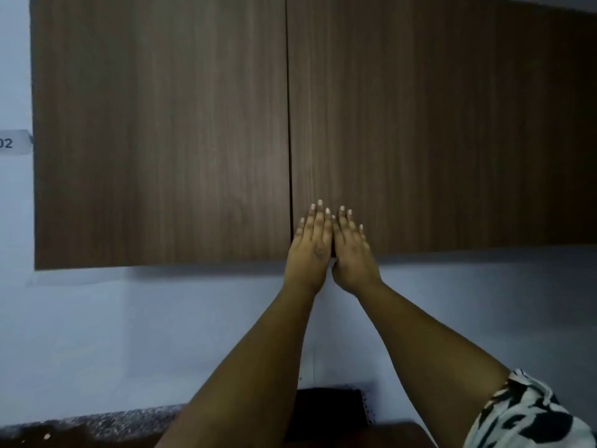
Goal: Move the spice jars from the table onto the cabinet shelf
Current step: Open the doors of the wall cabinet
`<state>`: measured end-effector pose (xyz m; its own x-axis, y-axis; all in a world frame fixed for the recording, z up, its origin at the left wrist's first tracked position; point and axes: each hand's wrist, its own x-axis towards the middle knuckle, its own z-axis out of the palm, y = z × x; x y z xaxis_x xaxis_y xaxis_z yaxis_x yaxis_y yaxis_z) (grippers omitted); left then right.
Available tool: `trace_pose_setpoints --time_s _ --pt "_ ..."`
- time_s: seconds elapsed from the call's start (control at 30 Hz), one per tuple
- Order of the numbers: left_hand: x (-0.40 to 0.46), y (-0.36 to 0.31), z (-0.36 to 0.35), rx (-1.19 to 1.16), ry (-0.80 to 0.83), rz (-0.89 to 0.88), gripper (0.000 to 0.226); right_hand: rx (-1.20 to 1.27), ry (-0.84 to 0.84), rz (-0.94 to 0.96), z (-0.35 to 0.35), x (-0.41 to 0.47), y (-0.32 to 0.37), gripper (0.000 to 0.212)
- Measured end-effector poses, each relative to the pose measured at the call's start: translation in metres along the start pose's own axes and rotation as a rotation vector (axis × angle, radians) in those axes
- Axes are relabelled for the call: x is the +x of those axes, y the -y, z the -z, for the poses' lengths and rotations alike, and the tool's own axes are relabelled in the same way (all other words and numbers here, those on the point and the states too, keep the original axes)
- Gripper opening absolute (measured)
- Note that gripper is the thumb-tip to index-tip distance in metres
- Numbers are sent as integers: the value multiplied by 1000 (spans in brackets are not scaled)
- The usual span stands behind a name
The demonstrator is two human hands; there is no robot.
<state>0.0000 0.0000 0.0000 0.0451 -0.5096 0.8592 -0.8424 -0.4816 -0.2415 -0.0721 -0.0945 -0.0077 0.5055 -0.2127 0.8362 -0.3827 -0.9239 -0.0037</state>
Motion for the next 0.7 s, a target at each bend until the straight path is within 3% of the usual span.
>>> trace_pose_setpoints --time_s 0.27,0.57,0.7 --pt "25 -9 -29 218 14 133 96 -150 -95 153 -25 29 -18 82" --pt "10 -14 -40 289 -136 142 80 -55 -71 97 -26 22 -17 88" --pt "2 -18 -26 307 -167 66 68 -20 -70 88 -18 13 -17 93"
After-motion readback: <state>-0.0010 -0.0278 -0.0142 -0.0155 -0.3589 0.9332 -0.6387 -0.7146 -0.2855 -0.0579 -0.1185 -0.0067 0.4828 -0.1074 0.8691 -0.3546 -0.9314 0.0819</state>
